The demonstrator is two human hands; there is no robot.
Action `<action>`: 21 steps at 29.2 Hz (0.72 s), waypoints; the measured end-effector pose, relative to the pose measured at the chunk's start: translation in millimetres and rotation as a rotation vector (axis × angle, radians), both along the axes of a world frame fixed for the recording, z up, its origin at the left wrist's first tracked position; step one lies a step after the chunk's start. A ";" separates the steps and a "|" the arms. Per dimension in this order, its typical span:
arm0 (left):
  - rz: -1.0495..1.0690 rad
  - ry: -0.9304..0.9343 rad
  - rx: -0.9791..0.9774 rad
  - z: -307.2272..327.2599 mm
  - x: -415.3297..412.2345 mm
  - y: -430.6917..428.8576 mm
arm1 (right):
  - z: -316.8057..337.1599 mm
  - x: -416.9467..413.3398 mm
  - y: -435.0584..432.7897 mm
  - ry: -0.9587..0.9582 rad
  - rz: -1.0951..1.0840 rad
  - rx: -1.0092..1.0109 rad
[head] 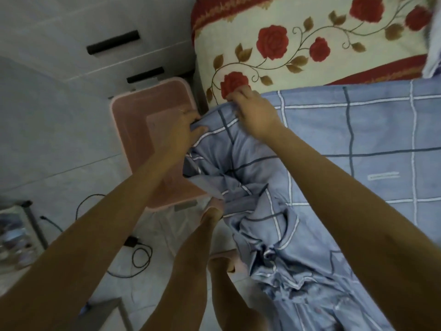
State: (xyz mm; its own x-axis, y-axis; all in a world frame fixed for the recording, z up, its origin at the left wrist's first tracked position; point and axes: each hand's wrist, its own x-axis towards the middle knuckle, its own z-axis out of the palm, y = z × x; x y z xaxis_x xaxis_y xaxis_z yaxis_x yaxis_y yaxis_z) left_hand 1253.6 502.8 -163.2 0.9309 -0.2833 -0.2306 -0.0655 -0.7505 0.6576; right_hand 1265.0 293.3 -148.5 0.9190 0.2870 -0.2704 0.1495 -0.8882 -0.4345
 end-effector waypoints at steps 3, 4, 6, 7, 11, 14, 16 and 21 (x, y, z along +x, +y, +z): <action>0.157 0.107 -0.127 5.5 -0.7 -6.3 | 6.8 18.5 10.8 0.017 0.122 -0.182; 0.194 0.117 -0.153 5.8 1.0 -6.5 | 8.1 23.6 14.3 0.043 0.151 -0.200; 0.230 0.161 -0.165 5.4 2.3 -5.0 | 8.7 29.2 17.5 0.117 0.166 -0.203; 0.245 0.180 -0.172 5.4 2.9 -4.6 | 9.1 31.3 17.7 0.143 0.152 -0.197; 0.222 0.191 -0.119 2.9 11.6 -3.0 | 4.4 37.3 10.1 0.239 0.062 -0.081; 0.203 0.250 -0.223 2.3 21.8 0.9 | 4.4 47.7 10.2 0.432 0.040 0.151; 0.167 0.316 -0.281 2.0 24.5 4.1 | 6.8 52.2 13.8 0.571 0.067 0.192; 0.086 0.494 -0.436 3.5 28.8 0.8 | 7.3 53.4 14.7 0.369 0.063 0.099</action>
State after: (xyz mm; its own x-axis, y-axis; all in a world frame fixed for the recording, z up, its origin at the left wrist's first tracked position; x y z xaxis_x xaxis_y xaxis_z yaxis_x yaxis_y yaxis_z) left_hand 1282.5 503.6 -159.7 0.7683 -0.3768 -0.5174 0.3699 -0.3984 0.8393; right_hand 1318.5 308.1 -141.2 0.7447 0.3806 -0.5483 0.0195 -0.8336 -0.5520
